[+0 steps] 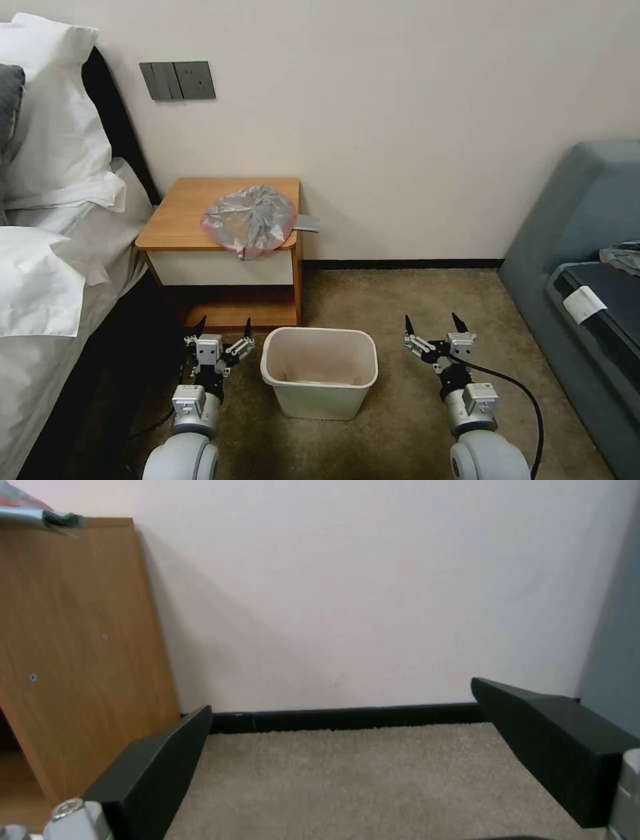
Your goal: Pick up the garbage bag from the table and place it over the trash can.
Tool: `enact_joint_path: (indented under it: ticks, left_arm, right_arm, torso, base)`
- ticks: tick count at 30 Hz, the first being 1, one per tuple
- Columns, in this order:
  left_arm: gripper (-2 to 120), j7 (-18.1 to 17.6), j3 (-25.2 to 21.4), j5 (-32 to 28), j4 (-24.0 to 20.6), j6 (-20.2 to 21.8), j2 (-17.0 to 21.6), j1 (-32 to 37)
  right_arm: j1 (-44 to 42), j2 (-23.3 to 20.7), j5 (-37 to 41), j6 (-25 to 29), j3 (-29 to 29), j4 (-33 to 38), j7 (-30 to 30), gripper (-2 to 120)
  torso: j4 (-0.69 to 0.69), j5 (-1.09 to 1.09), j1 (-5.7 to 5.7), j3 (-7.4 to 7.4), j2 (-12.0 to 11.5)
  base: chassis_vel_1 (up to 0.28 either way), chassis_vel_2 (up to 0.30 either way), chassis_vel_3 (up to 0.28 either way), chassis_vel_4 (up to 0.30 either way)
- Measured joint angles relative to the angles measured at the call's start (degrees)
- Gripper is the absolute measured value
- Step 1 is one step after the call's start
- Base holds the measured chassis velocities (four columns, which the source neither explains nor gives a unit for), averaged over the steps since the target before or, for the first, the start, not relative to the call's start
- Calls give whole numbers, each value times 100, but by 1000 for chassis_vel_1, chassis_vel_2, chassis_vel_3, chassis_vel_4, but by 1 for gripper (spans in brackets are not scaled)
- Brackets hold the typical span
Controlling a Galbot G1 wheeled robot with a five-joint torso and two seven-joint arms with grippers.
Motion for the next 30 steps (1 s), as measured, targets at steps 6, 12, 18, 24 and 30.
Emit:
enact_joint_path:
  ticks: [6,12,18,24,30]
  left_arm:
    - [100,0,0,0,0,0,0,0]
    - [100,0,0,0,0,0,0,0]
    - [100,0,0,0,0,0,0,0]
    - [100,0,0,0,0,0,0,0]
    - [100,0,-2,-1,0,-1,0,1]
  right_arm:
    - [0,0,0,0,0,0,0,100]
    - [0,0,0,0,0,0,0,100]
    - [0,0,0,0,0,0,0,100]
    - [0,0,0,0,0,0,0,100]
    - [0,0,0,0,0,0,0,100]
  torso:
    - [0,0,0,0,0]
    - [0,0,0,0,0]
    - [0,0,0,0,0]
    - [0,0,0,0,0]
    - [0,0,0,0,0]
  base:
    - [0,0,0,0]
    - [0,0,0,0]
    - [0,0,0,0]
    - [0,0,0,0]
    - [0,0,0,0]
